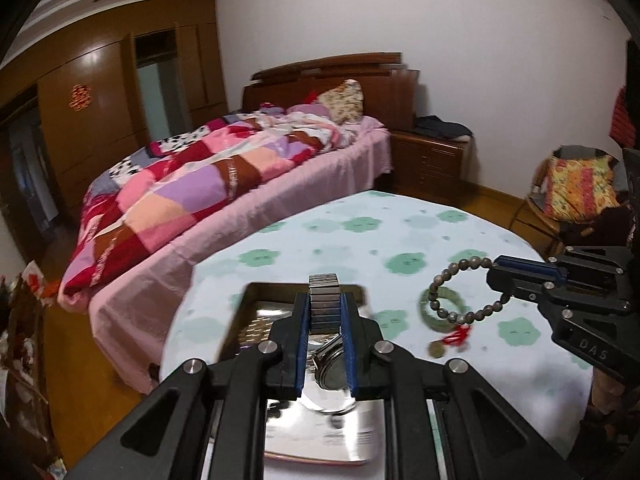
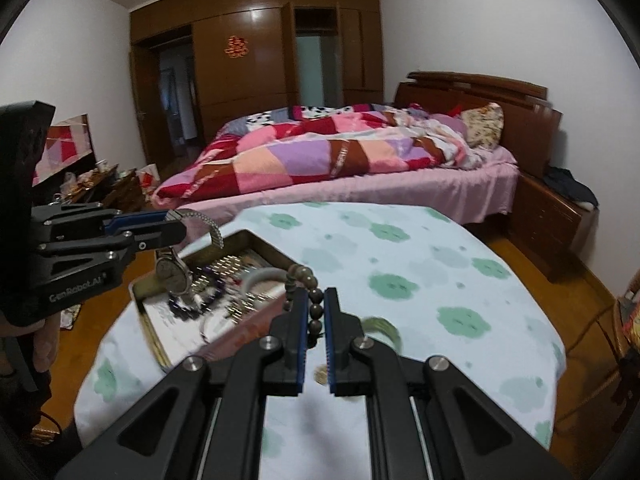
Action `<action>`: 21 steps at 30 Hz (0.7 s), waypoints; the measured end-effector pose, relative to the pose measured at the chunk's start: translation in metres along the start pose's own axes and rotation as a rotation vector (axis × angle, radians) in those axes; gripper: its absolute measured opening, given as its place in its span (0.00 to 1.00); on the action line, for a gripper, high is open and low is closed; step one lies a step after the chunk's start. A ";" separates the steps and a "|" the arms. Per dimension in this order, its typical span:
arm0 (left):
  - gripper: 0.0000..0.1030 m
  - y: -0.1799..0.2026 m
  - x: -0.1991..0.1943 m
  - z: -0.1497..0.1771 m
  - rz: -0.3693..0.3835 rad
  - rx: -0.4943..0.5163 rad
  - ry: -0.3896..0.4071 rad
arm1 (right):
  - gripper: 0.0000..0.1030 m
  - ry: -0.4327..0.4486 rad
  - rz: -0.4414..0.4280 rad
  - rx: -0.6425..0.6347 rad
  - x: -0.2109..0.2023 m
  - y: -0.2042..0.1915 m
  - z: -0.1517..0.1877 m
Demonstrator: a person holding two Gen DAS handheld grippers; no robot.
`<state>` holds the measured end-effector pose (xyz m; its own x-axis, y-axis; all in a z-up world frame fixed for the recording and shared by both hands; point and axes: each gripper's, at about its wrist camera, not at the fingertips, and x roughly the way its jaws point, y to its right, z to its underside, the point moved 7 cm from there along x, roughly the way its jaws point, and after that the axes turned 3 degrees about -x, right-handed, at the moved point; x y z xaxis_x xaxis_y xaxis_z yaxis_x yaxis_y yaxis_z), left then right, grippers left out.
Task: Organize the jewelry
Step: 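Carry the grey bead bracelet and wristwatch into the tin with both grippers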
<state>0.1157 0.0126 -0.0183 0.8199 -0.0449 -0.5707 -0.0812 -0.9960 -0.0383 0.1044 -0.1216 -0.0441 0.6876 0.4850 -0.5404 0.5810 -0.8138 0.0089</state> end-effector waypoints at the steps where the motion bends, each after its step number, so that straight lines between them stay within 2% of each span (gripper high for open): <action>1: 0.14 -0.005 -0.001 0.001 -0.010 -0.006 0.001 | 0.09 0.001 -0.009 -0.005 0.002 -0.004 -0.002; 9: 0.14 -0.044 0.012 0.020 -0.070 -0.051 -0.043 | 0.09 -0.014 -0.097 -0.061 0.026 -0.050 -0.009; 16: 0.14 -0.051 0.031 0.041 -0.104 -0.050 -0.090 | 0.09 -0.072 -0.157 -0.064 0.050 -0.072 0.002; 21: 0.14 -0.056 0.048 0.057 -0.104 -0.082 -0.134 | 0.09 -0.120 -0.153 -0.081 0.070 -0.082 0.016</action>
<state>0.1276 0.0705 -0.0901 0.7386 0.0636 -0.6712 0.0505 -0.9980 -0.0390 0.0979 -0.0259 -0.0964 0.5350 0.5552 -0.6368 0.7108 -0.7032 -0.0159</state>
